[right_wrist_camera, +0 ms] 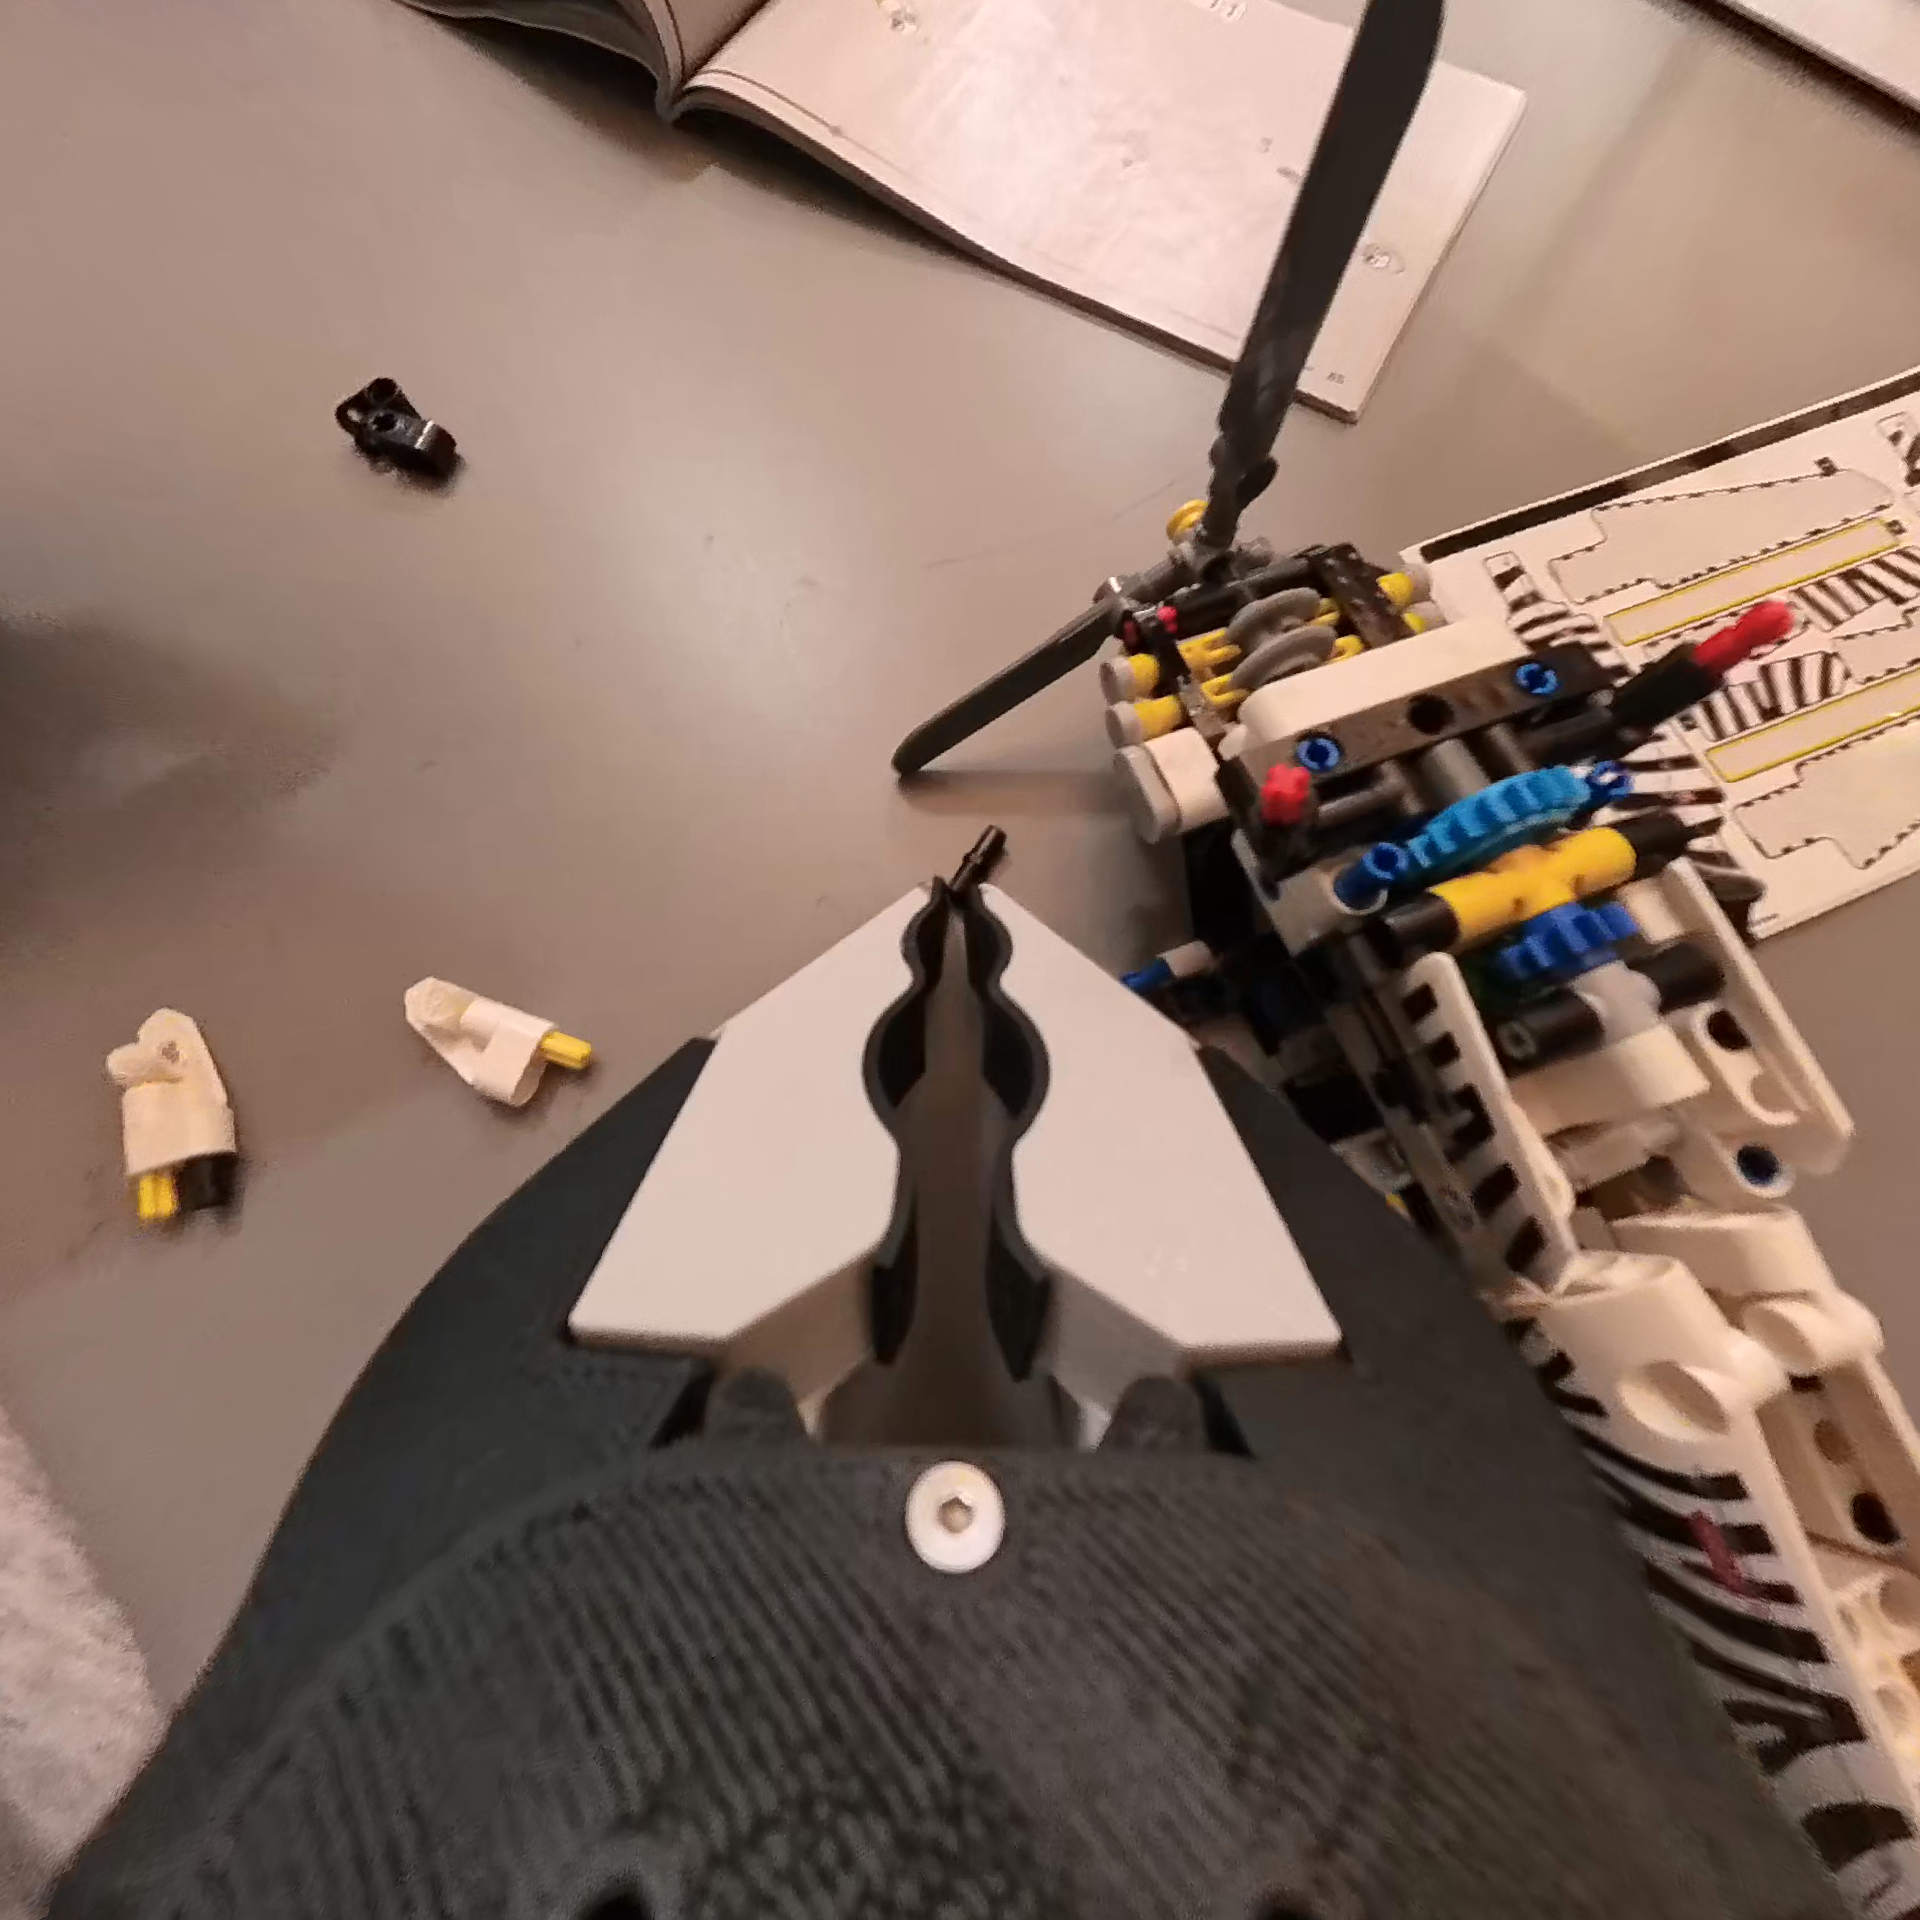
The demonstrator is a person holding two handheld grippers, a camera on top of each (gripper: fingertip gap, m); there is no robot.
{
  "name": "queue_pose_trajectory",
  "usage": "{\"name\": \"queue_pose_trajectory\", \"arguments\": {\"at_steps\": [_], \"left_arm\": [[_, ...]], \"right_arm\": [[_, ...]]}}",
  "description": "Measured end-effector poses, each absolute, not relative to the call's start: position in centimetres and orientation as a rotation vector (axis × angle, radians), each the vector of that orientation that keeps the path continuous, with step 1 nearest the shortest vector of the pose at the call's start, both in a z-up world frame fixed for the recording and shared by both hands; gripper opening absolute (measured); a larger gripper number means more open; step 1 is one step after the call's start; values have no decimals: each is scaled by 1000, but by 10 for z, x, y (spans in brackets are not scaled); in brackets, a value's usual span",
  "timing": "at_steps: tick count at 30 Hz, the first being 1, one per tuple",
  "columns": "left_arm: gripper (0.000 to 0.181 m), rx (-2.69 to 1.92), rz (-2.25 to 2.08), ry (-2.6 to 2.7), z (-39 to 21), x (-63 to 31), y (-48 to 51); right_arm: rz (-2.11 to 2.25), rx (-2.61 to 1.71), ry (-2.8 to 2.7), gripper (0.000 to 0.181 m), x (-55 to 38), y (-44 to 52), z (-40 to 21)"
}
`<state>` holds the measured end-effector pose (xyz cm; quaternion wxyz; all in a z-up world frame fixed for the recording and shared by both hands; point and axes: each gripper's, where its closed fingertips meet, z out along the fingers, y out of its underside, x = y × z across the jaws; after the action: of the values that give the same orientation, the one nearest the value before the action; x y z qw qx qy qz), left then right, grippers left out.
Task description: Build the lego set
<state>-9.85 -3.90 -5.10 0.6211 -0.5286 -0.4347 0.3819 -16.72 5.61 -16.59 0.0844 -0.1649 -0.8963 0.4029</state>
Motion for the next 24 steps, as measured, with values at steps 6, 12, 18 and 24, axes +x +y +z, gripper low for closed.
{"name": "queue_pose_trajectory", "arguments": {"at_steps": [6,12,18,24], "left_arm": [[0,-1258,840,-1008,-56,-104,-30],[0,-1513,663,-967,-80,-98,-3],[18,-1778,323,-934,-118,-79,45],[23,-2001,311,-959,-148,-79,58]], "right_arm": [[1235,-445,-2709,1,-156,59,-165],[1418,-184,-2785,1,-120,63,-151],[1317,213,-2920,1,-83,88,-164],[1276,326,-2874,8,-78,84,-165]]}}
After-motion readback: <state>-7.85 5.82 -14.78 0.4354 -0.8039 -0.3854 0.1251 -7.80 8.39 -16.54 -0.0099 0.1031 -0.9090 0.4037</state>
